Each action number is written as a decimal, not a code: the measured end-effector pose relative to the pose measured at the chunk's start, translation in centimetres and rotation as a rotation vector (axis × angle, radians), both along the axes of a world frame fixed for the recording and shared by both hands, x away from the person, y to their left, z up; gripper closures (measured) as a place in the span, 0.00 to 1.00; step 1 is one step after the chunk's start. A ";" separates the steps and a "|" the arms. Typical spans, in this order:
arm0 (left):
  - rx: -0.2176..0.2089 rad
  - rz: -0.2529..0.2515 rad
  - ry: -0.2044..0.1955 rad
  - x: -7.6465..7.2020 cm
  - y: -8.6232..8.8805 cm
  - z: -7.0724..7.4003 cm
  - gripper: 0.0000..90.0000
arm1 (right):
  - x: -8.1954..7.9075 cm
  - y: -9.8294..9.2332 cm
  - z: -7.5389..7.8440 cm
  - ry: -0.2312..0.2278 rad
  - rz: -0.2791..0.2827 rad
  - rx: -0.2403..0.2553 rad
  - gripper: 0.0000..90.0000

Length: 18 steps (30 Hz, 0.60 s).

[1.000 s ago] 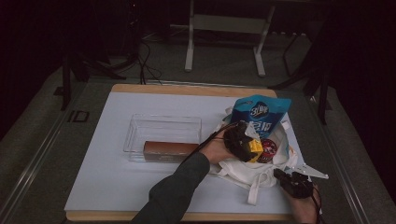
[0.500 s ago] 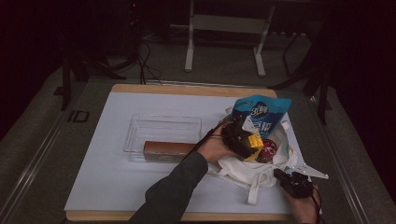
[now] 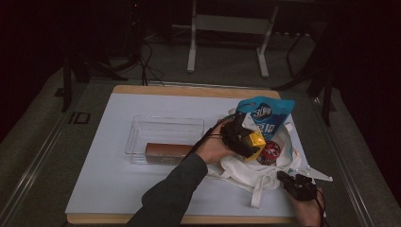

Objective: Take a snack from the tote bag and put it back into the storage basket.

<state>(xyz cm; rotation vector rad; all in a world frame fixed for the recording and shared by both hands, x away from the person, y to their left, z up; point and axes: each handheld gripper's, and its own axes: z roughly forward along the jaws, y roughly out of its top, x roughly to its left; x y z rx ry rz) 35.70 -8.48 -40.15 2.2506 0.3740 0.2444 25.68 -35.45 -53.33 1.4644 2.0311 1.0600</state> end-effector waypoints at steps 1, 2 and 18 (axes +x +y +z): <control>0.000 0.001 0.001 -0.1 0.1 0.1 0.32 | 0.0 0.0 0.0 0.000 0.000 0.001 0.92; -0.002 0.005 0.002 -0.1 0.1 0.2 0.32 | 0.0 0.0 0.0 0.000 0.000 0.001 0.92; -0.018 0.032 -0.007 -1.2 1.9 2.4 0.32 | 0.0 0.0 0.0 -0.001 -0.001 0.001 0.92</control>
